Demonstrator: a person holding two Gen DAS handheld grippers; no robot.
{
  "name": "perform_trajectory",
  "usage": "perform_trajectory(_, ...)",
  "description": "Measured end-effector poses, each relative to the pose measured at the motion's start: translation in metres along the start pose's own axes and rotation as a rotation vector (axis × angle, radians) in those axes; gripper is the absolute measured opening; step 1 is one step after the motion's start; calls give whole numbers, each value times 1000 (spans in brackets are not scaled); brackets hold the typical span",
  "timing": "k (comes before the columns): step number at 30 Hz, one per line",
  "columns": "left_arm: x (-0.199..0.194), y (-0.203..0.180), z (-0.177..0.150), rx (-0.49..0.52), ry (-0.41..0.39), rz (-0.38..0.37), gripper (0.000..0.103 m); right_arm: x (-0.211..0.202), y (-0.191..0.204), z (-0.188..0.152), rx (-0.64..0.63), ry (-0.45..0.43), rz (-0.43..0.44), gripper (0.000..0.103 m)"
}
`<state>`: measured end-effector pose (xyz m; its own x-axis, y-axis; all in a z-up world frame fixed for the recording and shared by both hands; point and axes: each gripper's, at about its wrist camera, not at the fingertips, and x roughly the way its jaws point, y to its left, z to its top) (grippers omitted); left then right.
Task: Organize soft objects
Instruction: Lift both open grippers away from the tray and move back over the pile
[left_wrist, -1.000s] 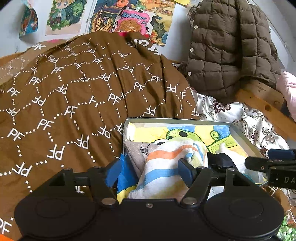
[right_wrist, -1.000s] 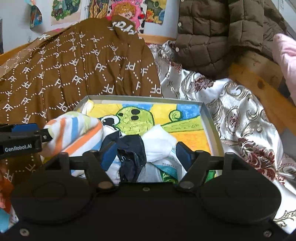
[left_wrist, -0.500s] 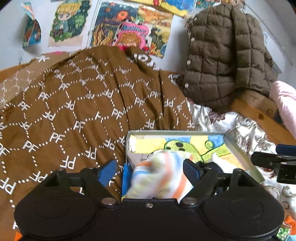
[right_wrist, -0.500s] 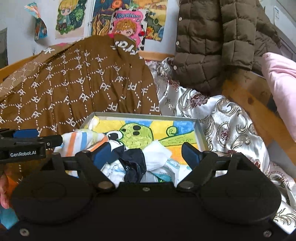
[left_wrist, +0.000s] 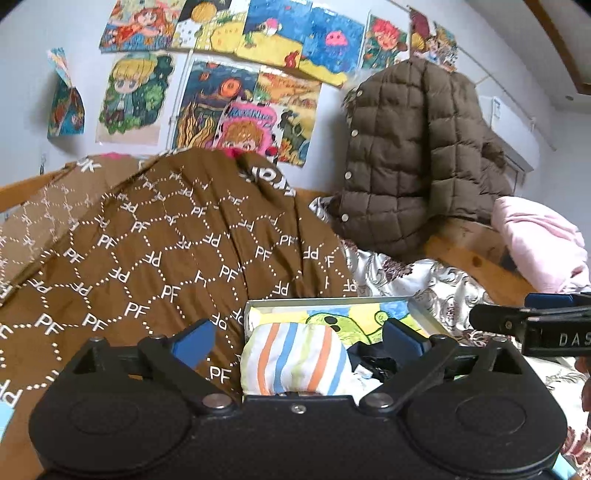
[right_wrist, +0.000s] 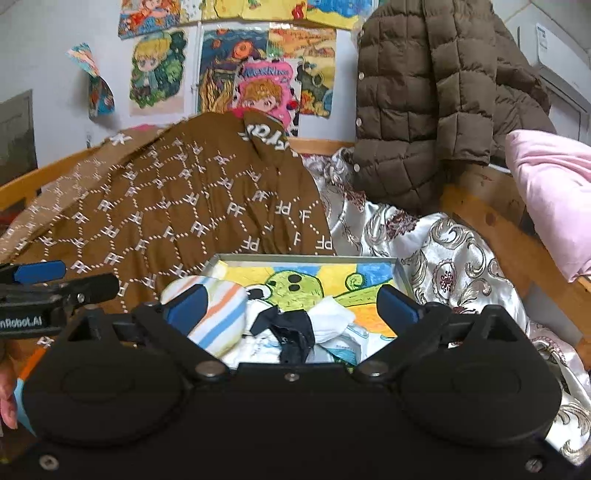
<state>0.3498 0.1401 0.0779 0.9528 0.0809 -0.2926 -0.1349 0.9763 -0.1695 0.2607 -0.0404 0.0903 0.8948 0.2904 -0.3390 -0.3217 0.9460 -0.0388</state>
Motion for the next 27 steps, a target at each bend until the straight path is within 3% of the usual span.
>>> perform_trajectory(13, -85, -4, -10, 28, -47, -19, 102, -146, 3, -23, 26, -83, 8, 102)
perform_trajectory(27, -172, -13, -40, 89, -9, -4, 102, -287, 9, -74, 20, -98, 41, 102)
